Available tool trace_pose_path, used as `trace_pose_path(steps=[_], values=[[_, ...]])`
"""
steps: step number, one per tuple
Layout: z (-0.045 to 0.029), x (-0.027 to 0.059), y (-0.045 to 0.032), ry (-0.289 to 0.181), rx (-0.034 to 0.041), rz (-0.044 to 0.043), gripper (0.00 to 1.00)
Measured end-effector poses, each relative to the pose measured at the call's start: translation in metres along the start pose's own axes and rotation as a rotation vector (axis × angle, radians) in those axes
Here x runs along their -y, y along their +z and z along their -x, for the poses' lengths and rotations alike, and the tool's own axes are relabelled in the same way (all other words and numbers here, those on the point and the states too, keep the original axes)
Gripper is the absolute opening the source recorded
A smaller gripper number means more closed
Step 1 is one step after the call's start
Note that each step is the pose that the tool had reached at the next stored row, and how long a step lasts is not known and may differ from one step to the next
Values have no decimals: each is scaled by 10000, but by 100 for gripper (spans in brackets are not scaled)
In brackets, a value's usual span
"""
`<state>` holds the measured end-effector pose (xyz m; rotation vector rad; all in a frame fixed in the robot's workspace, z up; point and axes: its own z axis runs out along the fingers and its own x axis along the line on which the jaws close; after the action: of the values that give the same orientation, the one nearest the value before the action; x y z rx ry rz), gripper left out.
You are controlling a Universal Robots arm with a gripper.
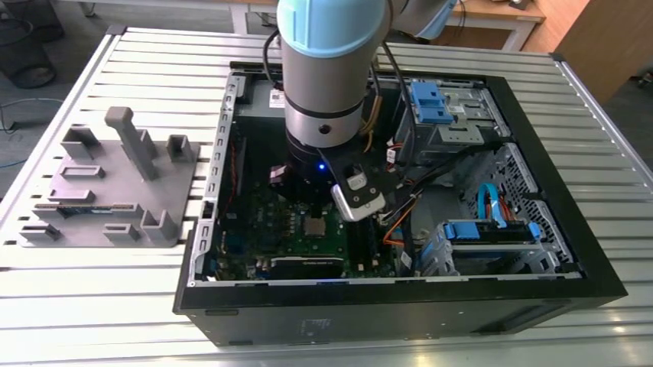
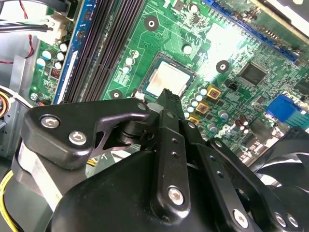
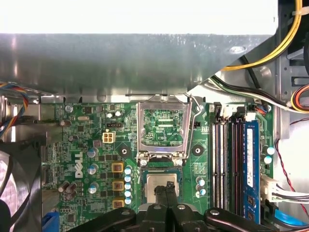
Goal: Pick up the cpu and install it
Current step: 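Close the cpu cover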
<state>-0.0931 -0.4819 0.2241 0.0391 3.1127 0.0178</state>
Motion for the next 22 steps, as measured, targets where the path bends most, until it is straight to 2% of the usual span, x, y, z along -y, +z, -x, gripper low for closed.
trace_pose_path(steps=[5,22], values=[[-1,-3,0,0,0,0,11],[-3,-92,4,1,0,-1,11]])
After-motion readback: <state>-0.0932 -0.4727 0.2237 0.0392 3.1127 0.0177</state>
